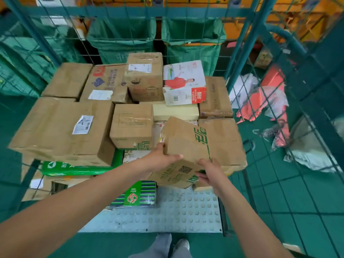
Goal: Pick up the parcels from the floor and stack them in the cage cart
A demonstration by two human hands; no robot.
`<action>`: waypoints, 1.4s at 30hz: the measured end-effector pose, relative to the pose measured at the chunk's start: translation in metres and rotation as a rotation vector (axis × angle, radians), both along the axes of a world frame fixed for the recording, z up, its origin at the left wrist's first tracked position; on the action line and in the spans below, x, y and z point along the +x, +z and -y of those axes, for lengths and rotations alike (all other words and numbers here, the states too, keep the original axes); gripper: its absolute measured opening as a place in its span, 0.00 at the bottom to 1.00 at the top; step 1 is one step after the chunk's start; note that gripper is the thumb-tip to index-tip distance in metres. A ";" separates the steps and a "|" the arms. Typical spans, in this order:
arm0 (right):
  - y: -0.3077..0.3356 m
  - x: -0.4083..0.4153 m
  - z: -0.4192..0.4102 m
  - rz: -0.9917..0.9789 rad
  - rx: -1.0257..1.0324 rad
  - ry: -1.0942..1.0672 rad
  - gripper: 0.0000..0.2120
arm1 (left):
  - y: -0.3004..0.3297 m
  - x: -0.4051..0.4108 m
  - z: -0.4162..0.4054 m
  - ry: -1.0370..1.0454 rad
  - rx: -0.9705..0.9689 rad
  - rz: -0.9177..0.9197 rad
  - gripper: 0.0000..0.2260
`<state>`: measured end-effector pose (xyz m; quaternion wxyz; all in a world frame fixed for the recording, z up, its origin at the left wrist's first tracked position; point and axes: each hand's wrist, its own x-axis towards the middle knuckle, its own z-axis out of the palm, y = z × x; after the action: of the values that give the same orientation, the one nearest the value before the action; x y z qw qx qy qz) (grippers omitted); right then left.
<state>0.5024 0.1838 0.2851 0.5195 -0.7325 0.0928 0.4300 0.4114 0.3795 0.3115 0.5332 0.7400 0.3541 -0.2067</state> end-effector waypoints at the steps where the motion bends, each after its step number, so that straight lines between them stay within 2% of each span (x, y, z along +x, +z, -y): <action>1: -0.001 0.006 -0.009 -0.007 0.004 -0.003 0.06 | -0.001 0.006 -0.007 -0.026 0.040 0.007 0.53; 3: -0.007 0.023 -0.027 -0.039 0.047 -0.063 0.04 | -0.001 0.020 -0.020 -0.050 0.091 0.033 0.54; 5: -0.023 0.041 -0.044 -0.107 0.129 -0.165 0.05 | -0.003 0.033 -0.025 -0.108 0.113 0.045 0.49; 7: -0.044 0.055 -0.058 -0.078 0.093 -0.141 0.15 | -0.008 0.043 -0.019 -0.260 0.142 0.003 0.46; 9: -0.066 0.065 -0.073 0.005 -0.019 -0.051 0.32 | -0.017 0.052 -0.018 -0.346 0.100 -0.023 0.45; 12: -0.082 0.074 -0.088 0.066 -0.105 -0.018 0.56 | -0.029 0.059 -0.031 -0.304 0.045 0.019 0.43; 14: -0.085 0.083 -0.095 0.088 -0.186 0.003 0.63 | -0.035 0.064 -0.040 -0.313 0.018 0.046 0.40; 17: -0.085 0.102 -0.099 0.148 -0.295 0.033 0.55 | -0.046 0.071 -0.048 -0.321 -0.033 0.047 0.37; 19: -0.075 0.112 -0.106 0.177 -0.298 0.082 0.54 | -0.052 0.076 -0.054 -0.307 -0.061 0.045 0.35; 21: -0.064 0.113 -0.116 0.200 -0.268 0.196 0.49 | -0.061 0.082 -0.060 -0.253 -0.116 0.029 0.31; 23: -0.062 0.116 -0.124 0.256 -0.321 0.290 0.45 | -0.065 0.087 -0.066 -0.187 -0.132 0.019 0.26; 26: -0.077 0.124 -0.120 0.377 -0.363 0.268 0.39 | -0.077 0.091 -0.082 -0.085 -0.114 -0.004 0.24; 28: -0.089 0.131 -0.119 0.317 -0.275 0.177 0.38 | -0.085 0.089 -0.093 -0.015 -0.094 -0.048 0.25; 32: -0.099 0.135 -0.127 0.230 -0.167 0.135 0.32 | -0.095 0.085 -0.097 0.092 -0.082 -0.109 0.35; 36: -0.116 0.132 -0.134 0.036 -0.110 0.052 0.23 | -0.088 0.082 -0.093 -0.041 0.027 -0.104 0.35; 39: -0.124 0.124 -0.141 0.032 -0.087 0.068 0.21 | -0.082 0.077 -0.097 -0.063 0.013 -0.028 0.34; 42: -0.128 0.123 -0.150 0.014 -0.034 0.010 0.21 | -0.080 0.078 -0.108 -0.122 0.045 -0.052 0.29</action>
<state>0.6251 0.3333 0.1568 0.5053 -0.7447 0.0926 0.4259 0.4891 0.4876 0.2317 0.4934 0.7664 0.3268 -0.2498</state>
